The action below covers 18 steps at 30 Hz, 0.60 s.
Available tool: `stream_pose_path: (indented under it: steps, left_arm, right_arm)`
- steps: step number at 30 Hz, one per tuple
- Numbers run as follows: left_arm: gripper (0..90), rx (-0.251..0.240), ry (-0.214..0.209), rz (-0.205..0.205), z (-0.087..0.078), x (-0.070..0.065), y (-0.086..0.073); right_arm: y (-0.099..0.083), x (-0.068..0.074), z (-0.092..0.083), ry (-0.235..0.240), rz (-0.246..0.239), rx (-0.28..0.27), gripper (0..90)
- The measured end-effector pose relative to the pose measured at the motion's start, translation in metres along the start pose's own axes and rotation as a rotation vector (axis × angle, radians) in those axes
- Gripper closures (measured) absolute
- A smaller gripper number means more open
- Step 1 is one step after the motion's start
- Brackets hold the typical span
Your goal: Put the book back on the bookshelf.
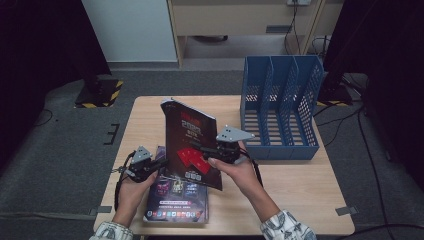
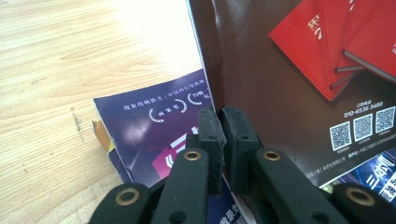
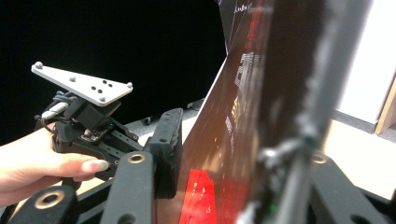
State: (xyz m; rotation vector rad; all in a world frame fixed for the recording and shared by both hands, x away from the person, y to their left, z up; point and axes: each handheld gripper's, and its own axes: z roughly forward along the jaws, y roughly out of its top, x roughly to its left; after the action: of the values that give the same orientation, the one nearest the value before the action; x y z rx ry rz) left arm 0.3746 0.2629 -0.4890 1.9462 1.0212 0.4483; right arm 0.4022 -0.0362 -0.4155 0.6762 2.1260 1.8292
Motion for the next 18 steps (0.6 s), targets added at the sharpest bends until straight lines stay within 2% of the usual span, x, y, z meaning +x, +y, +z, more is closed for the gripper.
stream_pose_path:
  steps: [6,9,18]
  left_arm:
    - [86.2,0.001,0.002,0.006,0.0,-0.0003,0.0001]
    - [86.1,0.001,0.004,0.01,-0.0001,-0.0004,0.0001]
    - [86.2,-0.002,-0.002,0.012,-0.0006,0.0,0.0003]
  right_arm:
    - [0.0046,0.0002,-0.001,0.006,0.003,0.01,50.5]
    - [0.0048,-0.0003,-0.0012,0.017,0.027,0.008,51.7]
    - [0.0054,-0.0013,-0.0016,0.014,0.024,0.01,49.2]
